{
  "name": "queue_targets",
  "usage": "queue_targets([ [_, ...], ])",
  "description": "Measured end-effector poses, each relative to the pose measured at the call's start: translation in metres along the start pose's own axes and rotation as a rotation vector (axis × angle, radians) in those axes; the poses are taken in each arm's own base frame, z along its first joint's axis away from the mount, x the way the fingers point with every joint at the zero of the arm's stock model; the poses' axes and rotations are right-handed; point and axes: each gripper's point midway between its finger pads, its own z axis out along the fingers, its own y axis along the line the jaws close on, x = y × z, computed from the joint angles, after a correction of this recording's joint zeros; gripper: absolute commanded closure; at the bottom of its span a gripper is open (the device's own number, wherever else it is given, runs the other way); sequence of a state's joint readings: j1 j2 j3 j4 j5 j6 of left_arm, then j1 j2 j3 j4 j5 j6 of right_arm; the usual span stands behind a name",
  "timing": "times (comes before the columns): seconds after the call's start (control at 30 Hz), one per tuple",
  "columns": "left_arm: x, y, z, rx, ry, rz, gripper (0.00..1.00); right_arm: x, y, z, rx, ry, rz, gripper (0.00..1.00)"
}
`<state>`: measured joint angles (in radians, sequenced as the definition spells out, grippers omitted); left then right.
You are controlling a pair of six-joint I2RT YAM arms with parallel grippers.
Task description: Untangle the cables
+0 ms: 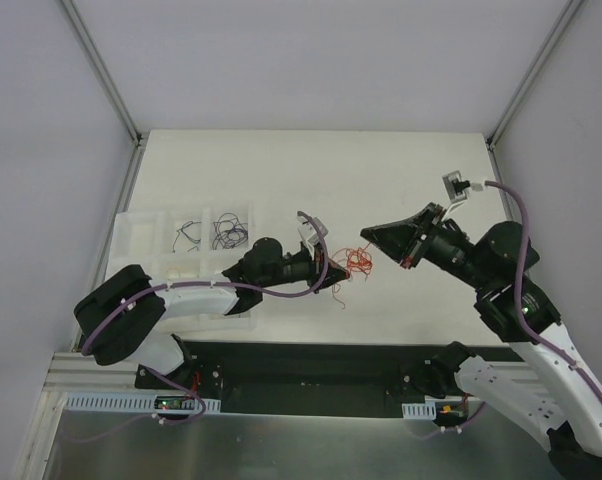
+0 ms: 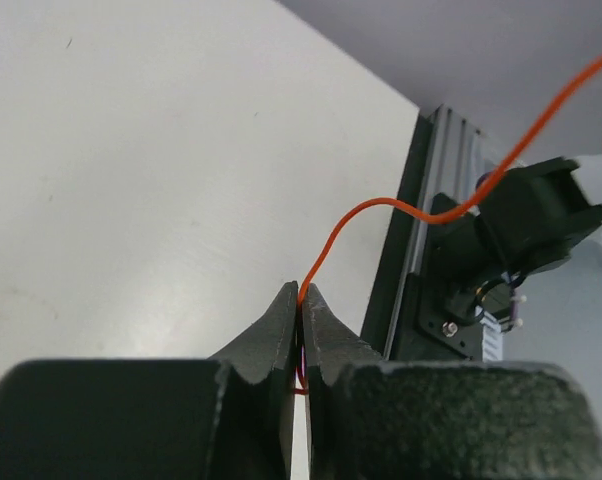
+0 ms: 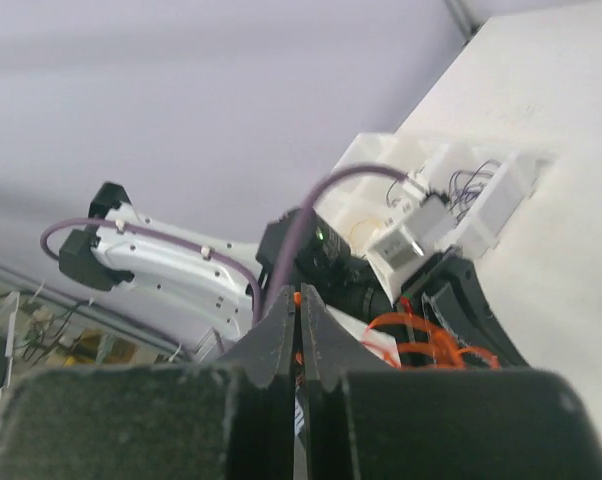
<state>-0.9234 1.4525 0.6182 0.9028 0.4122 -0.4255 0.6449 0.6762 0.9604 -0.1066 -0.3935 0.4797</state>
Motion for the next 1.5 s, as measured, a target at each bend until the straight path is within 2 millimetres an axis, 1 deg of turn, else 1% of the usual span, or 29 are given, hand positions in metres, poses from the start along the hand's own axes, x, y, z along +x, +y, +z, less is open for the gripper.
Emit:
queue_targets([
  [0.1,0.025,0.019,-0.010,-0.087,0.043,-0.032,1.00,-0.021,0.005,-0.007,0.047,-0.057,-0.065,1.00],
  [0.23,0.056,0.043,-0.028,-0.213,0.090,-0.070,1.00,-0.057,0.014,-0.021,0.117,-0.158,-0.161,1.00],
  [0.3,0.062,0.053,-0.035,-0.275,0.092,-0.083,1.00,-0.072,0.015,-0.029,0.162,-0.204,-0.206,1.00],
  [0.4,0.071,0.071,-0.045,-0.389,0.108,-0.111,1.00,-0.104,0.022,-0.046,0.245,-0.288,-0.291,1.00],
  [0.43,0.074,0.076,-0.048,-0.417,0.118,-0.115,1.00,-0.114,0.027,-0.050,0.257,-0.313,-0.314,1.00],
  [0.5,0.082,0.087,-0.055,-0.490,0.141,-0.128,1.00,-0.144,0.046,-0.064,0.275,-0.388,-0.378,1.00],
  [0.53,0.085,0.092,-0.059,-0.520,0.150,-0.134,1.00,-0.155,0.055,-0.070,0.273,-0.416,-0.401,1.00],
  [0.63,0.096,0.105,-0.071,-0.611,0.181,-0.149,1.00,-0.192,0.088,-0.090,0.263,-0.513,-0.479,1.00],
  [0.67,0.098,0.108,-0.074,-0.631,0.187,-0.151,1.00,-0.202,0.098,-0.096,0.258,-0.544,-0.501,1.00],
  [0.77,0.103,0.114,-0.080,-0.681,0.197,-0.158,1.00,-0.221,0.114,-0.109,0.262,-0.602,-0.552,1.00],
  [0.83,0.105,0.118,-0.084,-0.707,0.202,-0.159,1.00,-0.233,0.121,-0.114,0.275,-0.630,-0.580,1.00],
  [0.9,0.109,0.121,-0.090,-0.738,0.219,-0.162,1.00,-0.246,0.130,-0.113,0.281,-0.652,-0.608,1.00],
  [1.03,0.120,0.127,-0.100,-0.790,0.256,-0.176,1.00,-0.284,0.157,-0.106,0.265,-0.723,-0.677,1.00],
  [1.1,0.124,0.128,-0.104,-0.808,0.274,-0.178,1.00,-0.297,0.164,-0.100,0.262,-0.751,-0.702,1.00],
  [1.17,0.124,0.129,-0.105,-0.813,0.277,-0.177,1.00,-0.302,0.158,-0.090,0.281,-0.752,-0.718,1.00],
  [1.37,0.124,0.129,-0.112,-0.836,0.309,-0.162,1.00,-0.308,0.114,-0.054,0.444,-0.692,-0.792,1.00],
  [1.4,0.123,0.128,-0.112,-0.836,0.319,-0.157,1.00,-0.305,0.102,-0.046,0.471,-0.671,-0.798,1.00],
  [1.43,0.120,0.126,-0.112,-0.835,0.323,-0.152,1.00,-0.297,0.088,-0.039,0.497,-0.641,-0.801,1.00],
  [1.47,0.116,0.124,-0.112,-0.831,0.321,-0.146,1.00,-0.286,0.072,-0.034,0.520,-0.610,-0.799,1.00],
  [1.5,0.109,0.122,-0.111,-0.824,0.314,-0.134,1.00,-0.266,0.046,-0.026,0.551,-0.558,-0.795,1.00],
])
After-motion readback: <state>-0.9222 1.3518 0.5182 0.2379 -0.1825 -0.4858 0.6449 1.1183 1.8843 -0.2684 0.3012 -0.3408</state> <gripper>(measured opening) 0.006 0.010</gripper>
